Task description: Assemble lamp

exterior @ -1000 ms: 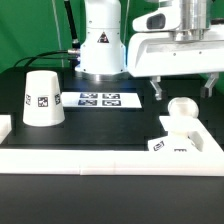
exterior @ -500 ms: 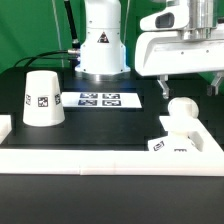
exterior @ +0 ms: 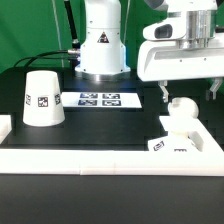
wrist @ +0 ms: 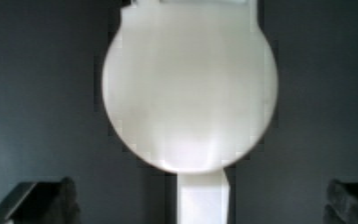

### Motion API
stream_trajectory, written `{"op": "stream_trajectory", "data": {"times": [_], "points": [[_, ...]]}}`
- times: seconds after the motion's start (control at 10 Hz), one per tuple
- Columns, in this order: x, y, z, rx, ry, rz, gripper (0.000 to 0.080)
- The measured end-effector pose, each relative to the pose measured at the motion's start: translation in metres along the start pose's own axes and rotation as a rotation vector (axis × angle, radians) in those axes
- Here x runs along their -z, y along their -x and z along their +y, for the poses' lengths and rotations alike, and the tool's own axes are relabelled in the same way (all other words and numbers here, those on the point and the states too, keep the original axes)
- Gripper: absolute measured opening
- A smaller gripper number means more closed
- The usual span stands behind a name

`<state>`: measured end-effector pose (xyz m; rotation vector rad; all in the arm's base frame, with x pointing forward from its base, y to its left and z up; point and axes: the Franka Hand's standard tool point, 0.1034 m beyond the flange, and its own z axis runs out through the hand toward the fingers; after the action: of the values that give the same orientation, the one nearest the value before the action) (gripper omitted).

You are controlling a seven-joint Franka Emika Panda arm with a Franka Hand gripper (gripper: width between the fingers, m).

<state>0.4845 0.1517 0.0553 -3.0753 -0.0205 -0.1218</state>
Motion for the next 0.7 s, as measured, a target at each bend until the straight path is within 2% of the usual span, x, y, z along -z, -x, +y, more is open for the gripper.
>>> {"op": "stream_trajectory", "data": {"times": [0.4, 0.5, 0.7], "points": [[-0.0013, 0.0025, 0.002, 0.015, 0.009, -0.042, 0.0699], [-0.0013, 0.0086, 0.0057, 0.024, 0.026, -0.14, 0.0699], [-0.0003, 0.0083, 0.0077, 0.007, 0.046, -0.288, 0.0699]]}}
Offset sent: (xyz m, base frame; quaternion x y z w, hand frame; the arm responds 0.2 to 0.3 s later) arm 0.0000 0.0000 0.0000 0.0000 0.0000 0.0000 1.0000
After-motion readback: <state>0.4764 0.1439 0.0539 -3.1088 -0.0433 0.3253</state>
